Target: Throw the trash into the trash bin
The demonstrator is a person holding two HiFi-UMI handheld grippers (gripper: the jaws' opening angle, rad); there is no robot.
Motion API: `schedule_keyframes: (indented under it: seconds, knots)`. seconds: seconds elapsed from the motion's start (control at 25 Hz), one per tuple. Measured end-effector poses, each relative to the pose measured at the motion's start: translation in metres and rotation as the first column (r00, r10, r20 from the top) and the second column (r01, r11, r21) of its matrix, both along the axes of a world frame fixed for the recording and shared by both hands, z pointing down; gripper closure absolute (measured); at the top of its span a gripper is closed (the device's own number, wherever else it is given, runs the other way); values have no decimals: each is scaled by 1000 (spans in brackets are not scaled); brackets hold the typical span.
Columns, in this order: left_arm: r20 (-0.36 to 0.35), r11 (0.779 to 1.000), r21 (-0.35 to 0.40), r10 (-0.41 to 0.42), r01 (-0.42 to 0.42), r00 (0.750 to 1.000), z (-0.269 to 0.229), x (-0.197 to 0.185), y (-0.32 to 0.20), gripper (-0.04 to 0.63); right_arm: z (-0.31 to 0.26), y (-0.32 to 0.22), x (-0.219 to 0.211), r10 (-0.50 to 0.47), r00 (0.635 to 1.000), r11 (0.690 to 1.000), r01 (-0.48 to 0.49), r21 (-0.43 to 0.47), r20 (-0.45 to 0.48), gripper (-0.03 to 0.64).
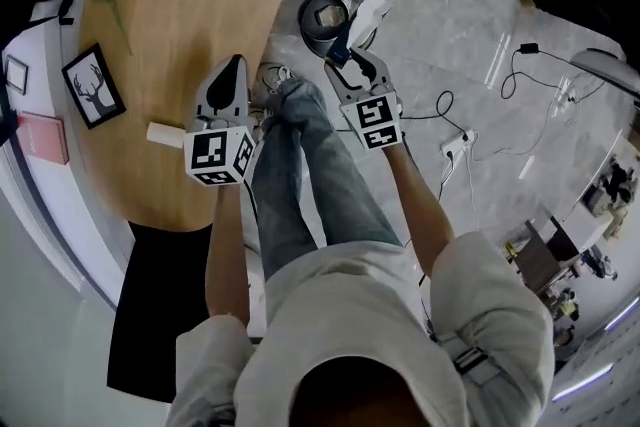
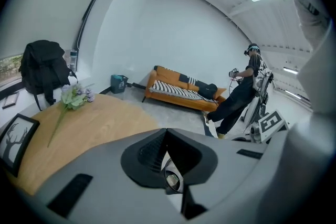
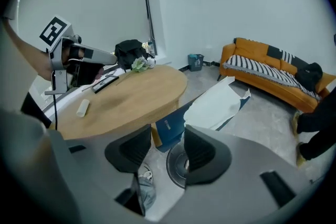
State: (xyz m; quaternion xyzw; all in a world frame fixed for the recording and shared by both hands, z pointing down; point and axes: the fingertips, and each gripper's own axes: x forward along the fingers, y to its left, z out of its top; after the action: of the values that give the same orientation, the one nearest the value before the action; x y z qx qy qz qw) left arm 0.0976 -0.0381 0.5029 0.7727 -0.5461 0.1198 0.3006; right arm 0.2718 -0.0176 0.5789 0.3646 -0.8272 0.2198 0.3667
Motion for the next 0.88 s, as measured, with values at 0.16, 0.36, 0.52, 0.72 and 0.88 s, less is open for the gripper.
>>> schedule_keyframes:
  seconds: [0.16, 0.36, 0.52, 0.72, 0.88]
  knots:
    - [1, 1000, -10, 29, -29, 1000, 3, 15, -7, 578, 38, 9, 12, 5, 1000, 995, -5, -99, -2, 407]
    - [4, 1000, -12, 29, -29, 1000, 4, 18, -13, 578, 92, 20, 19, 3, 1000, 970, -9, -242, -23, 407]
    - [7, 1000, -25, 12, -12, 1000, 9, 12, -13, 578, 123, 21, 20, 39, 999, 936, -39, -350, -6, 405]
    - [11, 999, -37, 2, -2, 1000, 12, 5, -8, 578, 149, 23, 31, 27, 999, 910, -39, -413, -34, 333]
    - [12, 999, -39, -7, 7, 1000, 14, -1, -8, 578, 150, 13, 38, 28, 998, 922, -49, -385, -60, 330]
